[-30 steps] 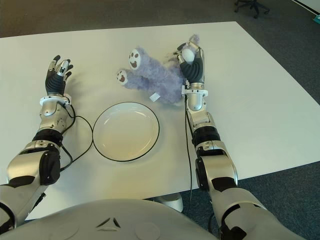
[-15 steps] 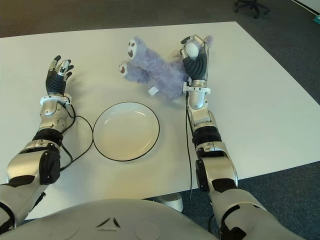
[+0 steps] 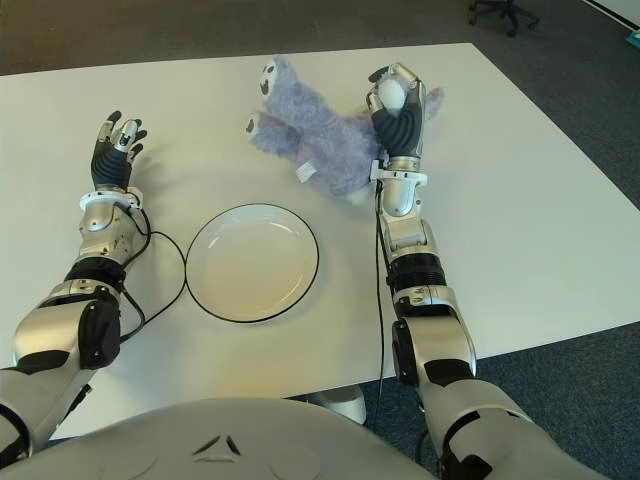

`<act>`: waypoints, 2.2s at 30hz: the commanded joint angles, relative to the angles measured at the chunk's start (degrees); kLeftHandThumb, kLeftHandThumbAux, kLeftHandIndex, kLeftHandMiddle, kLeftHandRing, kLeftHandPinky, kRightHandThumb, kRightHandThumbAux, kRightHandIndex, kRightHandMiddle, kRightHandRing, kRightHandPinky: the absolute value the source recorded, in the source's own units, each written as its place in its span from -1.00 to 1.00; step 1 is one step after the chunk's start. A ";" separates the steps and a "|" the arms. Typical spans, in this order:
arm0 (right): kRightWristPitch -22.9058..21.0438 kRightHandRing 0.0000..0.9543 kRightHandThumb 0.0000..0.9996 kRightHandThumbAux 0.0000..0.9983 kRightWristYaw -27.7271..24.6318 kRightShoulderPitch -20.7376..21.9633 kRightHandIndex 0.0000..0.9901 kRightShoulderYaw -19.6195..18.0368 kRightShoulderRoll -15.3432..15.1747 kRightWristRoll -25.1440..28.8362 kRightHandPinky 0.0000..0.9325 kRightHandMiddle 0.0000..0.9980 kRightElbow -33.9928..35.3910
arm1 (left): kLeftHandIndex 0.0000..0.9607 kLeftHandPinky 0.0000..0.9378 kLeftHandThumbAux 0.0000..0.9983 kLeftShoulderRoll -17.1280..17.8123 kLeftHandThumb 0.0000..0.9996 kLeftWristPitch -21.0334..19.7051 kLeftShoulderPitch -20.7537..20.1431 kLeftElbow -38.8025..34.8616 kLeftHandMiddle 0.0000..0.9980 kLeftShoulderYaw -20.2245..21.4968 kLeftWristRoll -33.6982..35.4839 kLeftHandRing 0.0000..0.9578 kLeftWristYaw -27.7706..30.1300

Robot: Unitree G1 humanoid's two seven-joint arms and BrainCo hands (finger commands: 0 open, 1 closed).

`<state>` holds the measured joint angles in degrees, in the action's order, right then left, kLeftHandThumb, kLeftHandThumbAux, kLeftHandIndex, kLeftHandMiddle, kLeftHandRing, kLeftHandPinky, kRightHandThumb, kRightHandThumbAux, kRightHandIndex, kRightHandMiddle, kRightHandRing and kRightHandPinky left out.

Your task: Put the doll into the plate.

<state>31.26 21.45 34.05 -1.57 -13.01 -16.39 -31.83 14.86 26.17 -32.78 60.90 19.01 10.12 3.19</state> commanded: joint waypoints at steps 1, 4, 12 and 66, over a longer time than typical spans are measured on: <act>2.01 0.77 0.41 0.42 -1.19 -0.42 -0.11 -0.43 0.45 1.73 0.80 0.66 1.33 | -0.86 -0.82 -0.03 -2.06 -1.00 -2.96 3.93 3.63 -0.59 -0.13 0.05 -0.60 -0.67; 2.65 0.77 0.41 0.42 -1.78 -0.49 -0.11 -0.46 0.41 2.28 0.81 0.66 1.53 | -0.85 -0.83 -0.03 -2.10 -1.00 -3.01 3.90 3.66 -0.59 -0.09 0.10 -0.60 -0.64; 4.45 0.78 0.41 0.43 -2.78 -0.67 -0.11 -0.76 0.31 2.95 0.81 0.67 2.66 | -0.84 -0.82 -0.02 -2.15 -1.00 -2.88 3.92 3.61 -0.59 -0.16 -0.02 -0.61 -0.59; 3.59 0.78 0.41 0.43 -6.82 -5.11 -0.11 0.30 3.65 0.18 0.79 0.67 17.12 | -0.82 -0.74 0.00 -2.35 -1.00 -2.88 2.21 5.68 -0.58 -0.36 -0.25 -0.60 -0.60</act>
<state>35.66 14.17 29.42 -1.59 -10.17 -15.61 -15.86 14.56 26.15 -34.60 63.19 19.05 10.10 3.09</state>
